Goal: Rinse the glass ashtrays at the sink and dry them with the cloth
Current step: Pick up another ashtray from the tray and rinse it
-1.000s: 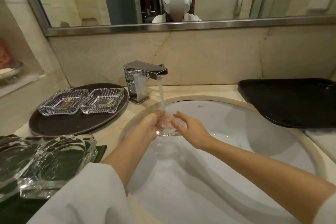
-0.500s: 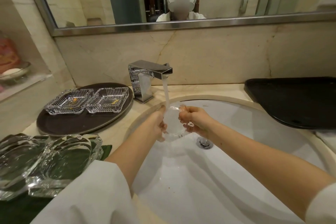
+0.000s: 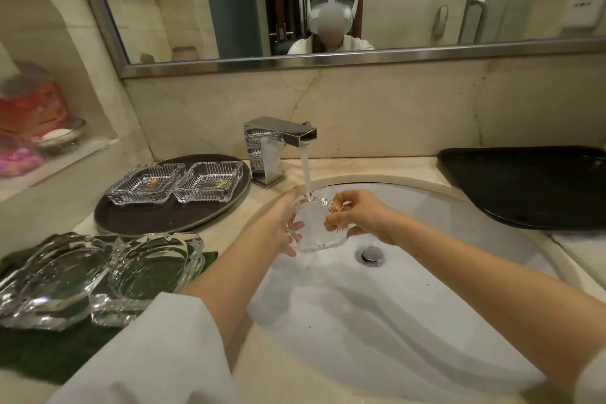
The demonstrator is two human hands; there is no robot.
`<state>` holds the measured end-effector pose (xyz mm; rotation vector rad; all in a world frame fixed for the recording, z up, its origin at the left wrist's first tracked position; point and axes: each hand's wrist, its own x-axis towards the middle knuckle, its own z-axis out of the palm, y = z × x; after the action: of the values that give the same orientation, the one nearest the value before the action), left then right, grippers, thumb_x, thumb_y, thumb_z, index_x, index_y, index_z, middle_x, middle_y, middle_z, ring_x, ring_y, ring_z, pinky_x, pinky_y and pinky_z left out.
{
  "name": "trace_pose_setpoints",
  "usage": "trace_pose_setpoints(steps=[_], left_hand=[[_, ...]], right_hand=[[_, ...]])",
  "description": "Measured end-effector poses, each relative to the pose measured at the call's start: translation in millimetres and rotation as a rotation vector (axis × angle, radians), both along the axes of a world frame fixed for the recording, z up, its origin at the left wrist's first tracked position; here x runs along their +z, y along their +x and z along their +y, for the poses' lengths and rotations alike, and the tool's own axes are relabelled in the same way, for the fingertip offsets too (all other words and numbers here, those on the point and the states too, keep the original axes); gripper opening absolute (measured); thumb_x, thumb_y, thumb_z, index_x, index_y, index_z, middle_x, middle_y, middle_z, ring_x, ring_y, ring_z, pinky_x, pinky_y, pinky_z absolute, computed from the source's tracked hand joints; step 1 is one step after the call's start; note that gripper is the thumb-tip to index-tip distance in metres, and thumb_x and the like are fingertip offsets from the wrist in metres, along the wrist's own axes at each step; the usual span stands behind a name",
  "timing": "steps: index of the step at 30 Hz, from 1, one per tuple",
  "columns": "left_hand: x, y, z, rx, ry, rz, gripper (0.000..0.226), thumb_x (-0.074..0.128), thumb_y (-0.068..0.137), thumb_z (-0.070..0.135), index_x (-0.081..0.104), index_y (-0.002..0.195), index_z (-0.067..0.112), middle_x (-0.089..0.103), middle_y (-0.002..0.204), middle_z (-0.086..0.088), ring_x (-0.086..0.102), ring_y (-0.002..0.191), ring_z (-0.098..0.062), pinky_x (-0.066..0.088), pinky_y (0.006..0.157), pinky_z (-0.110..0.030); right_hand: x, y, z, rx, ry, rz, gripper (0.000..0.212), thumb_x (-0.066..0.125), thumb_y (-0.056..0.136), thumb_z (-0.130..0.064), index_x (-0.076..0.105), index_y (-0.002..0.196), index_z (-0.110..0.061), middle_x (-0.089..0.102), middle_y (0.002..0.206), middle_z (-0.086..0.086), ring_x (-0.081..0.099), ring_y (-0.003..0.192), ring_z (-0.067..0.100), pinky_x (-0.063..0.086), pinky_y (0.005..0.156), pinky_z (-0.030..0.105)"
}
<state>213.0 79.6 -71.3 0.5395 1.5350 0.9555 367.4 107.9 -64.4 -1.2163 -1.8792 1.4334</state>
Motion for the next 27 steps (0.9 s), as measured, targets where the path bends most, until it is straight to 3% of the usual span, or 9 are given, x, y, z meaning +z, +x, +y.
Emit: trace_pose_setpoints(steps=[4, 6, 9, 11, 13, 16, 20, 24, 27], left_hand=[[4, 3, -18, -0.017, 0.058, 0.05, 0.065, 0.05, 0.083, 0.063, 0.049, 0.133, 0.02, 0.046, 0.136, -0.006, 0.041, 0.128, -0.029, 0.022, 0.111, -0.056], [6, 3, -25, -0.027, 0.07, 0.088, 0.058, 0.047, 0.085, 0.062, 0.052, 0.124, 0.019, 0.053, 0.122, -0.003, 0.047, 0.122, -0.027, 0.02, 0.111, -0.055], [11, 3, -31, -0.003, 0.064, 0.114, 0.038, 0.048, 0.089, 0.053, 0.05, 0.103, 0.018, 0.056, 0.089, 0.001, 0.057, 0.089, -0.017, 0.021, 0.108, -0.051], [14, 8, -38, -0.025, 0.041, 0.112, 0.03, 0.053, 0.09, 0.046, 0.051, 0.094, 0.017, 0.054, 0.079, 0.004, 0.053, 0.071, -0.01, 0.037, 0.091, -0.039], [16, 12, -45, -0.04, 0.026, 0.114, 0.024, 0.054, 0.091, 0.042, 0.051, 0.091, 0.017, 0.054, 0.076, 0.005, 0.05, 0.065, -0.007, 0.036, 0.065, -0.026], [21, 18, -51, -0.048, 0.054, 0.115, 0.021, 0.054, 0.093, 0.037, 0.052, 0.101, 0.017, 0.053, 0.078, 0.006, 0.049, 0.066, -0.006, 0.031, 0.057, -0.022], [32, 17, -56, -0.048, 0.137, 0.131, 0.021, 0.058, 0.091, 0.032, 0.054, 0.104, 0.016, 0.05, 0.085, 0.003, 0.049, 0.075, -0.01, 0.038, 0.058, -0.026], [35, 11, -66, -0.083, 0.114, 0.107, 0.02, 0.061, 0.09, 0.03, 0.057, 0.087, 0.011, 0.049, 0.081, -0.001, 0.05, 0.073, -0.013, 0.046, 0.061, -0.03], [37, 9, -68, -0.06, 0.128, 0.101, 0.023, 0.06, 0.09, 0.031, 0.056, 0.086, 0.009, 0.05, 0.082, -0.003, 0.053, 0.071, -0.014, 0.047, 0.057, -0.028]], right_hand=[[-1, 2, -19, 0.021, 0.04, -0.005, 0.029, 0.065, 0.084, -0.005, 0.041, 0.07, -0.017, 0.068, 0.079, 0.008, 0.062, 0.058, 0.003, 0.043, 0.049, 0.015], [-2, 2, -27, -0.007, 0.054, 0.019, 0.024, 0.063, 0.087, -0.009, 0.044, 0.073, -0.016, 0.068, 0.077, 0.007, 0.062, 0.063, 0.008, 0.045, 0.054, 0.019], [-4, 5, -36, -0.042, -0.007, 0.058, 0.011, 0.058, 0.091, -0.015, 0.053, 0.085, -0.009, 0.066, 0.073, 0.008, 0.063, 0.067, 0.019, 0.051, 0.059, 0.029], [-2, 8, -39, -0.056, -0.064, 0.054, 0.011, 0.057, 0.092, -0.015, 0.054, 0.09, -0.004, 0.064, 0.072, 0.009, 0.063, 0.063, 0.02, 0.053, 0.056, 0.029], [1, 11, -43, -0.064, -0.103, 0.042, 0.013, 0.056, 0.093, -0.014, 0.054, 0.09, -0.001, 0.064, 0.073, 0.011, 0.064, 0.06, 0.02, 0.054, 0.053, 0.028], [5, 14, -48, -0.102, -0.102, 0.05, 0.014, 0.057, 0.092, -0.014, 0.054, 0.089, -0.001, 0.065, 0.073, 0.012, 0.064, 0.053, 0.017, 0.054, 0.052, 0.028], [16, 18, -50, -0.122, -0.038, 0.053, 0.015, 0.058, 0.092, -0.017, 0.055, 0.09, -0.002, 0.066, 0.076, 0.011, 0.063, 0.053, 0.016, 0.054, 0.053, 0.026], [26, 21, -52, -0.099, -0.056, -0.019, 0.019, 0.058, 0.092, -0.019, 0.057, 0.091, 0.0, 0.066, 0.077, 0.012, 0.062, 0.053, 0.017, 0.055, 0.053, 0.026], [30, 19, -52, -0.097, -0.044, 0.01, 0.021, 0.059, 0.091, -0.02, 0.057, 0.093, 0.0, 0.066, 0.075, 0.012, 0.062, 0.049, 0.016, 0.052, 0.048, 0.024]])
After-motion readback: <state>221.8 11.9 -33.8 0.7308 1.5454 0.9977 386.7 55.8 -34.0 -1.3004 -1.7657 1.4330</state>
